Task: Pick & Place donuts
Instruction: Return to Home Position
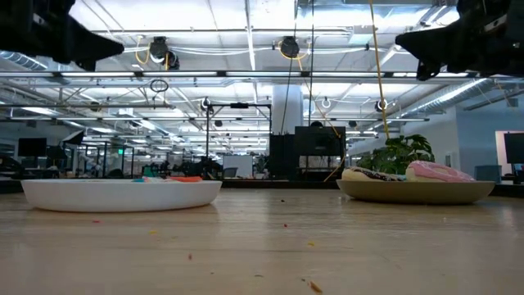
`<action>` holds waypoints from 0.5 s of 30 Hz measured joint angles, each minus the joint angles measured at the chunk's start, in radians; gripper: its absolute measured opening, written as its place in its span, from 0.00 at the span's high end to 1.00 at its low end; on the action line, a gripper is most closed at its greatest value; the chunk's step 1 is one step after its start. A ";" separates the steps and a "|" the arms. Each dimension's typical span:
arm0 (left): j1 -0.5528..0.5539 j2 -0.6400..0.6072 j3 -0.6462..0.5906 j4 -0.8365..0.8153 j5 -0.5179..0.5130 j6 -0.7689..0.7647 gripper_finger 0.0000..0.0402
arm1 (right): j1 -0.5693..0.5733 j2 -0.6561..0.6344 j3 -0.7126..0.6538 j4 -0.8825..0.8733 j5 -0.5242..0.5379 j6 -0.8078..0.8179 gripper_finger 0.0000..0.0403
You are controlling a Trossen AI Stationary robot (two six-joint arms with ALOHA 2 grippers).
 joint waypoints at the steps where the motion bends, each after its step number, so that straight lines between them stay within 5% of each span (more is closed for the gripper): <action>1: 0.004 -0.016 -0.014 -0.004 0.005 -0.003 1.00 | -0.008 0.002 0.000 0.002 -0.005 0.007 1.00; 8: 0.006 -0.097 -0.045 -0.031 0.053 -0.001 1.00 | -0.014 -0.022 0.000 0.010 -0.009 0.007 1.00; 15: 0.006 -0.097 -0.028 -0.028 0.078 0.038 1.00 | 0.017 -0.180 0.000 -0.102 -0.008 -0.020 1.00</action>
